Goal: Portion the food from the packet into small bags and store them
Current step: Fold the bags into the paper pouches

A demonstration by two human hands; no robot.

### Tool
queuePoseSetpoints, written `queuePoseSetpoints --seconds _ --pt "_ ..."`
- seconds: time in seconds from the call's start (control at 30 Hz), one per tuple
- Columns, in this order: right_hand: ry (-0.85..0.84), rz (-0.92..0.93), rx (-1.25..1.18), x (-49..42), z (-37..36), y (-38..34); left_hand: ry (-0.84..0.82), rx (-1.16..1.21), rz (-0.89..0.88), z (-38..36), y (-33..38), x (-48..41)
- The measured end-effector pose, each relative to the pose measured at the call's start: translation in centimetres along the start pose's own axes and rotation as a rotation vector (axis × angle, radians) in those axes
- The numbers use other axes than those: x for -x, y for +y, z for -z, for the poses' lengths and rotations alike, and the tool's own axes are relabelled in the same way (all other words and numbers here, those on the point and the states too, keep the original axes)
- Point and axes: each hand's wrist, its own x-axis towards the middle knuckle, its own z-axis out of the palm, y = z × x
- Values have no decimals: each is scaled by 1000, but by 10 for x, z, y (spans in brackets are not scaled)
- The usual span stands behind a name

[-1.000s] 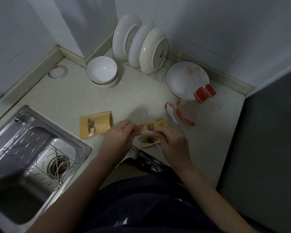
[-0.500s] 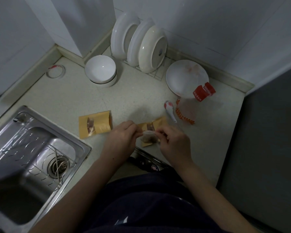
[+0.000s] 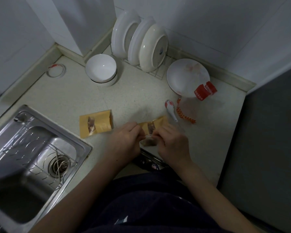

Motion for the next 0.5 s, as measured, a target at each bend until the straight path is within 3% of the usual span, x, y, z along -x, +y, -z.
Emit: queuePoseSetpoints --seconds 0.5 --pt "-44 78 14 2 -2 -1 -15 64 -42 -6 3 3"
